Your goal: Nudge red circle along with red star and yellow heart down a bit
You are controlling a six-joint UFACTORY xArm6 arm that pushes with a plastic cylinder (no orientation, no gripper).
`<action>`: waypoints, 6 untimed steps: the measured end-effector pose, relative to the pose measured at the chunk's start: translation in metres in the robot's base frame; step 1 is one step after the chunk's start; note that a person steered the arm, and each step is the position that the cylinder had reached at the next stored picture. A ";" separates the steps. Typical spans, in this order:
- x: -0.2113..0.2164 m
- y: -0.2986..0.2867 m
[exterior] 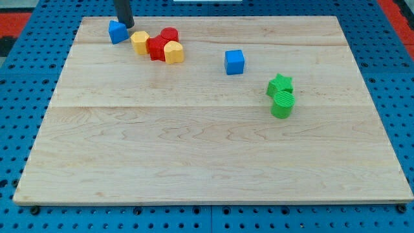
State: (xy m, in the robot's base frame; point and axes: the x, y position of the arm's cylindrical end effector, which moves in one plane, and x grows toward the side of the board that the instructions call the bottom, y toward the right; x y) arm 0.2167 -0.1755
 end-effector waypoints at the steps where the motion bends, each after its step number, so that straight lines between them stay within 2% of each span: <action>1: 0.000 0.000; 4: 0.000 0.011; 5: 0.006 0.079; 6: 0.052 0.124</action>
